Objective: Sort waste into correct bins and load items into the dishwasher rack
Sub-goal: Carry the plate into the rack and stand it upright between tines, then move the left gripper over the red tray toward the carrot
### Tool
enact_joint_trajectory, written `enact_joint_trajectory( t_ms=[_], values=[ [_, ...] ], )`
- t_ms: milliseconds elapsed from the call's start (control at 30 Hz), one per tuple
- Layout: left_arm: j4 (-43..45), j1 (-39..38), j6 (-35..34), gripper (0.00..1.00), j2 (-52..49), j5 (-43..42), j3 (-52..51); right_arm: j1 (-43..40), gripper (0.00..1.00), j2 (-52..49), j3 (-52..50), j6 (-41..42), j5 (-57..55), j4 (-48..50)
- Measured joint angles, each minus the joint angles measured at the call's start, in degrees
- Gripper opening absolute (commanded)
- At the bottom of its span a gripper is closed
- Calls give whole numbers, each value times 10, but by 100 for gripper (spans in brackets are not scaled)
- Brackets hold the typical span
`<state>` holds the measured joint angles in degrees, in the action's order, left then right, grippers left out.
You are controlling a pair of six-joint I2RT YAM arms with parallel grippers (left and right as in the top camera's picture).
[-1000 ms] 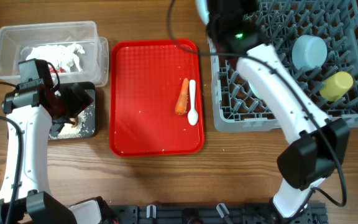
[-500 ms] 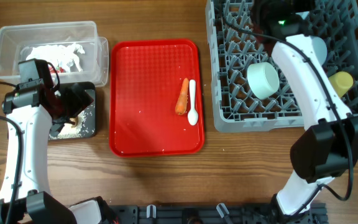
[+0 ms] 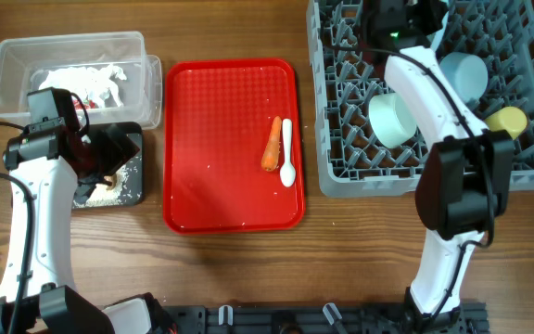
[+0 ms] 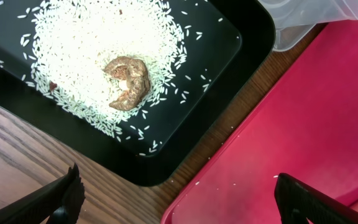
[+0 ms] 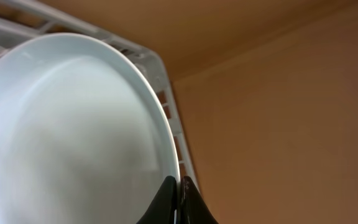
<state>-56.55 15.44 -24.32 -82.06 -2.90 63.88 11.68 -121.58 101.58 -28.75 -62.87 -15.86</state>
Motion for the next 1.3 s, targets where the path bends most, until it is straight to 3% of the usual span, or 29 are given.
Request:
enact_joint_trajectory(
  t_ms=[200,233,267,300,333,567,800,1100,1167,1300],
  values=[
    [0,0,0,100,0,0,0,32,4,-4,0,0,14,-8],
    [0,0,0,100,0,0,0,41,11,-4,0,0,14,-8],
    [0,0,0,100,0,0,0,47,27,-4,0,0,14,-8],
    [0,0,0,100,0,0,0,56,61,-4,0,-1,13,-7],
    [0,0,0,100,0,0,0,63,71,-4,0,1,13,-6],
    [0,0,0,100,0,0,0,92,91,-4,0,3,-12,-12],
    [0,0,0,100,0,0,0,94,94,14,-1,77,52,-156],
    [0,0,0,100,0,0,0,99,95,130,-2,209,405,-320],
    [0,0,0,100,0,-3,0,99,100,156,-2,230,457,-344],
    [6,-13,1,100,0,-19,0,92,100,209,-2,253,528,-386]
  ],
)
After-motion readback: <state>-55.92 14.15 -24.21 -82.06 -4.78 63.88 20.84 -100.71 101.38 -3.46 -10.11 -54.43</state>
